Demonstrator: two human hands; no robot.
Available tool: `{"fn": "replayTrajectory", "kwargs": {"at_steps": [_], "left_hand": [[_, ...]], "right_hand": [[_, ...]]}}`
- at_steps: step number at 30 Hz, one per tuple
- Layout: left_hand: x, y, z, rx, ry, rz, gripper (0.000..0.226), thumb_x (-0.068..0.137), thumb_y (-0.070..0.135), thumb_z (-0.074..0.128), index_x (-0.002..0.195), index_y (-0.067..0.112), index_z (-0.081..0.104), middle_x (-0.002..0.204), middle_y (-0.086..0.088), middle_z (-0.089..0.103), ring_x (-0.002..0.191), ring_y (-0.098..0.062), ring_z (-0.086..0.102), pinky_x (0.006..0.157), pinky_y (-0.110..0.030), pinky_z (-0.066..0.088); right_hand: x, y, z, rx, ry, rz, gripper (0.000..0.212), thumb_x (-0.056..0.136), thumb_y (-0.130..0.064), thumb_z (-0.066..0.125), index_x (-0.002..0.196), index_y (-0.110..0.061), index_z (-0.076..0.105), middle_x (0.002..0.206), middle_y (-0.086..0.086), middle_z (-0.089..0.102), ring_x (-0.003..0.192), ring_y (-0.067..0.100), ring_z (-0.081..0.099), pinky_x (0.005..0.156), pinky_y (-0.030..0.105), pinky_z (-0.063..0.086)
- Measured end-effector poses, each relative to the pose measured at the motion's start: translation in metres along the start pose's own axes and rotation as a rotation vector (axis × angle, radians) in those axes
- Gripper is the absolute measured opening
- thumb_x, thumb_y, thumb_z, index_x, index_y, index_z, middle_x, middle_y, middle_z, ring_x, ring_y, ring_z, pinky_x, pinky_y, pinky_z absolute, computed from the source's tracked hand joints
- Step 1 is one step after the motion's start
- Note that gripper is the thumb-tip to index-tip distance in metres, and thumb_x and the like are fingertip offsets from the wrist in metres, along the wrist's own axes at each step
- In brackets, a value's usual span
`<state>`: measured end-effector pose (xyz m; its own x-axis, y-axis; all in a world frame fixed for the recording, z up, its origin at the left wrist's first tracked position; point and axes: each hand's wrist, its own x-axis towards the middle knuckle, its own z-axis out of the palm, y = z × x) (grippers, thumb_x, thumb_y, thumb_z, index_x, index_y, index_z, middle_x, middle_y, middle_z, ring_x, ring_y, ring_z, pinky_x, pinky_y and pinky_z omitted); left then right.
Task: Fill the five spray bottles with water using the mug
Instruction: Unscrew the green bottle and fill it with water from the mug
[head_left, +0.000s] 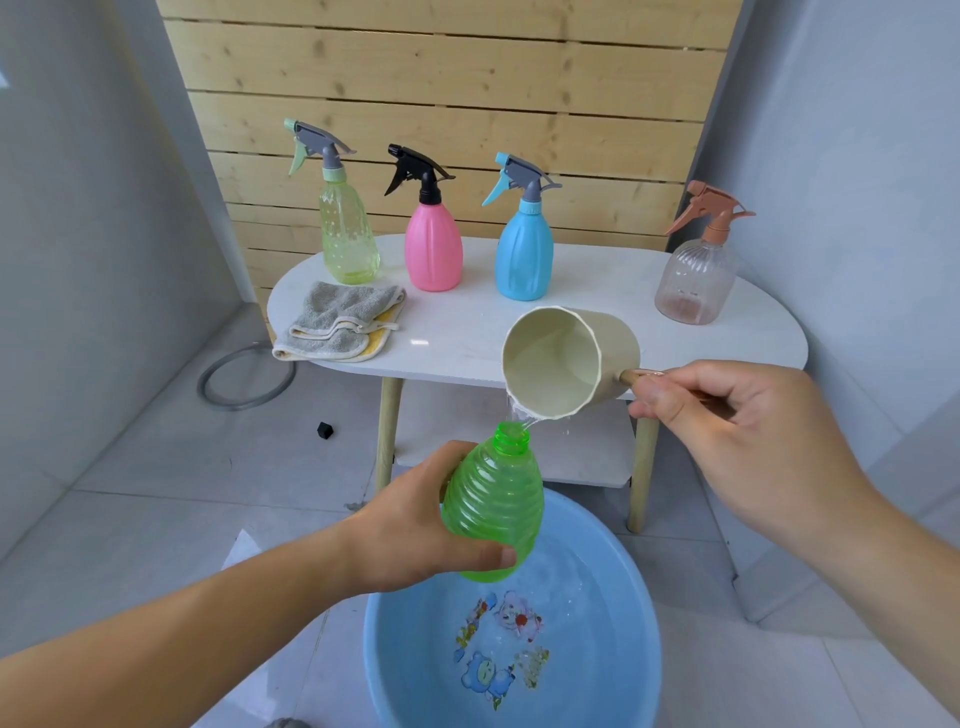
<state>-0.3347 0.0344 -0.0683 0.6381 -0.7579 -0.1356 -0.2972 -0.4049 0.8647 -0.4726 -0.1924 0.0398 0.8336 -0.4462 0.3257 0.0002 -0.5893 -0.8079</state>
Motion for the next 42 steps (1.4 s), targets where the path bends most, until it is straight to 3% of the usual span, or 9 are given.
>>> {"fn": "replayTrajectory", "kwargs": {"at_steps": [12, 17, 25, 33, 42], "left_hand": [[0.001, -0.002, 0.000, -0.002, -0.002, -0.010, 0.084, 0.057, 0.052, 0.091, 0.131, 0.041, 0.053, 0.119, 0.013, 0.070, 0.117, -0.008, 0.066, 0.105, -0.041, 0.054], [0.001, -0.002, 0.001, -0.001, -0.005, -0.003, 0.084, 0.057, 0.052, 0.091, 0.132, 0.040, 0.053, 0.119, 0.013, 0.070, 0.117, -0.008, 0.066, 0.105, -0.041, 0.054], [0.001, -0.003, 0.001, 0.008, -0.007, -0.008, 0.085, 0.057, 0.051, 0.092, 0.132, 0.040, 0.053, 0.119, 0.013, 0.069, 0.117, -0.008, 0.066, 0.105, -0.041, 0.054], [0.000, -0.001, 0.001, 0.008, -0.013, -0.011, 0.085, 0.057, 0.052, 0.091, 0.132, 0.041, 0.053, 0.119, 0.014, 0.070, 0.117, -0.005, 0.066, 0.104, -0.038, 0.055], [0.000, -0.001, 0.001, -0.004, -0.011, -0.009, 0.085, 0.056, 0.052, 0.090, 0.132, 0.039, 0.053, 0.118, 0.013, 0.070, 0.116, -0.006, 0.066, 0.104, -0.038, 0.055]], "right_hand": [[0.001, 0.004, -0.001, -0.047, 0.028, -0.066, 0.012, 0.087, -0.028, 0.069, 0.081, -0.024, 0.078, 0.080, -0.023, 0.074, 0.085, -0.005, 0.068, 0.074, 0.007, 0.047], [0.000, 0.006, 0.000, -0.051, 0.033, -0.082, 0.012, 0.086, -0.031, 0.069, 0.082, -0.024, 0.078, 0.083, -0.017, 0.075, 0.088, 0.003, 0.069, 0.078, 0.019, 0.051], [0.000, 0.006, 0.001, -0.115, 0.038, -0.164, 0.028, 0.087, -0.045, 0.067, 0.080, -0.020, 0.077, 0.083, -0.013, 0.074, 0.090, 0.003, 0.067, 0.077, 0.009, 0.045], [0.000, 0.010, 0.002, -0.174, 0.053, -0.228, 0.022, 0.084, -0.036, 0.065, 0.077, -0.017, 0.076, 0.082, -0.011, 0.072, 0.091, 0.005, 0.065, 0.079, 0.006, 0.042], [0.001, 0.014, 0.002, -0.213, 0.056, -0.361, 0.035, 0.087, -0.043, 0.058, 0.074, -0.014, 0.073, 0.078, -0.009, 0.070, 0.092, 0.009, 0.064, 0.081, 0.021, 0.047]]}}
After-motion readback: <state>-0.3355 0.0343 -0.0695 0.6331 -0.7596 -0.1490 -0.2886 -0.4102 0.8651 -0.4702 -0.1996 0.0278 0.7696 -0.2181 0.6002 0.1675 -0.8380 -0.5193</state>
